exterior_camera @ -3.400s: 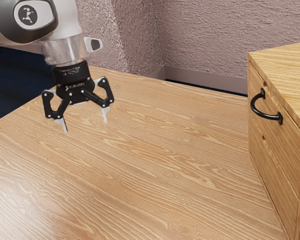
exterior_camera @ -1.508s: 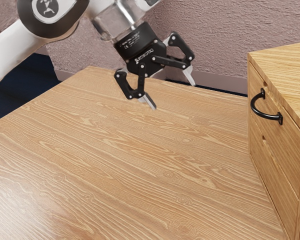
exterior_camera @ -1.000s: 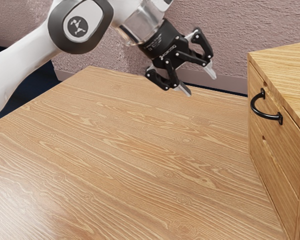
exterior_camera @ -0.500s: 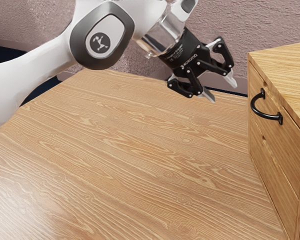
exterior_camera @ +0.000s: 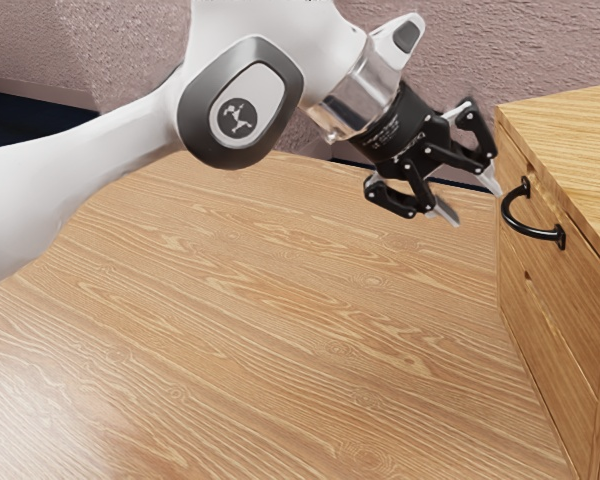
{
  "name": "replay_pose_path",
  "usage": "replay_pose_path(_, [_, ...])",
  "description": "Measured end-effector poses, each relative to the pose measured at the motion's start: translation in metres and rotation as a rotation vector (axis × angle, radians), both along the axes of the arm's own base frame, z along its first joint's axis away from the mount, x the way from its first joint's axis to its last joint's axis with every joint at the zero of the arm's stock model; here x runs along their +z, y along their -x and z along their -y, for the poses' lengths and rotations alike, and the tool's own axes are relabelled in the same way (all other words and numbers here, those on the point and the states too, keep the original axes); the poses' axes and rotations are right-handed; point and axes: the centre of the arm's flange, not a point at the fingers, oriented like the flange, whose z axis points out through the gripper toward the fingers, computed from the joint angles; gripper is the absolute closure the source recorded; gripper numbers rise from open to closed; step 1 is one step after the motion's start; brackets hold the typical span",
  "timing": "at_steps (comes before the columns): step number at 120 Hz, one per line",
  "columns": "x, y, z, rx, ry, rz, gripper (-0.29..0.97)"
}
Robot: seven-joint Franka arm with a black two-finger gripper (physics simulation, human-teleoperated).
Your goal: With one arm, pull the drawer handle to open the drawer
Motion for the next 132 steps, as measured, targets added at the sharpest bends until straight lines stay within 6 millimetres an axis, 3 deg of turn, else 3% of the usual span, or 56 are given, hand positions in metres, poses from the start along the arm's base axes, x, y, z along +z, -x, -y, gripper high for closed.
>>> replay_pose_path(93, [-0.016,0.005,0.03,0.035,0.069,-0.075,0.49])
replay_pose_path(132, [-0.023,-0.006,0.012,0.078,0.07,-0.085,0.53])
